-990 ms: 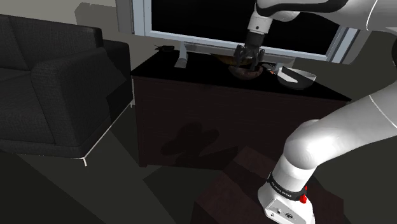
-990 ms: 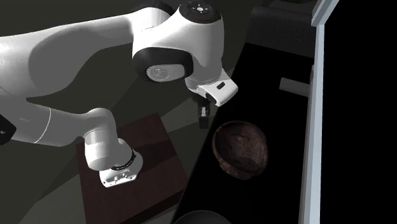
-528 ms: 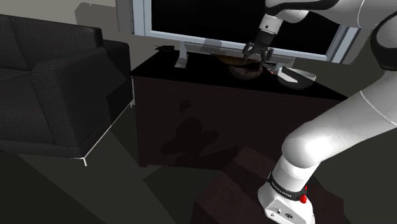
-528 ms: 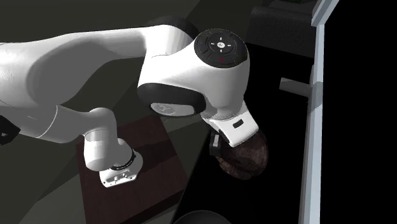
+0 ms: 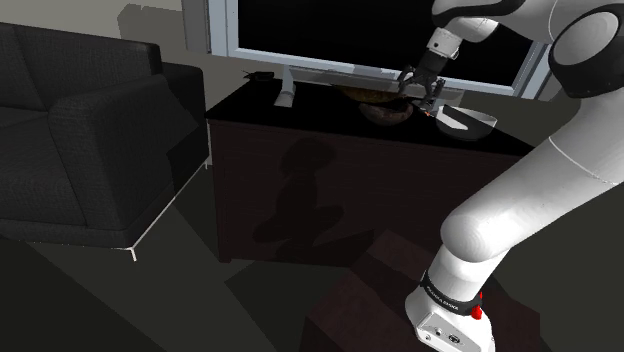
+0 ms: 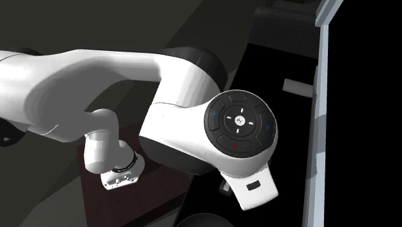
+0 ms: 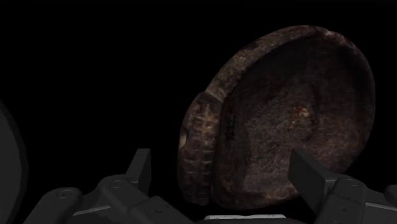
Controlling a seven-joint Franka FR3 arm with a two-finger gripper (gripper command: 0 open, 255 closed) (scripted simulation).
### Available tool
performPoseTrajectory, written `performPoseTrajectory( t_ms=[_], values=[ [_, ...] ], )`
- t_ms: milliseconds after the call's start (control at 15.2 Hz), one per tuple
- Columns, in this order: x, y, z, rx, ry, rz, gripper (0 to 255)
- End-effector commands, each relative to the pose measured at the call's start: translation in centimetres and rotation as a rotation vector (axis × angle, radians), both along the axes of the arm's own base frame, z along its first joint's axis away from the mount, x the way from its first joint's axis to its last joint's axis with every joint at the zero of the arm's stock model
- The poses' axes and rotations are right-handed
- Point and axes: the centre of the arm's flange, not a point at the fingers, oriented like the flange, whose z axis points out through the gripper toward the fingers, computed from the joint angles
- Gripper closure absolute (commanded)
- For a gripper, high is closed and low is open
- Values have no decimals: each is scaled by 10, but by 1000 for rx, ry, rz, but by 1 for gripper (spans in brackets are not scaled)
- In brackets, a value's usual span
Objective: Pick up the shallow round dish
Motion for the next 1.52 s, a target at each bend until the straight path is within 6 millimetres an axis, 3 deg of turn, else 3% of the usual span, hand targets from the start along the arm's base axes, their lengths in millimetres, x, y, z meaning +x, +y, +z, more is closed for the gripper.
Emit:
performPoseTrajectory(
  t_ms=[0,330,462,528,1122,1452],
  values=[
    [-1,-4,-8,2,-3,-8,0],
    [-1,-4,-38,2,-3,-8,0],
    [-1,-3,-38,2,-3,-8,0],
    [-1,-3,-38,2,-3,-8,255],
    [-1,-4,-38,2,-3,-8,255],
    [-1,-4,-11,2,-3,-8,255]
  ],
)
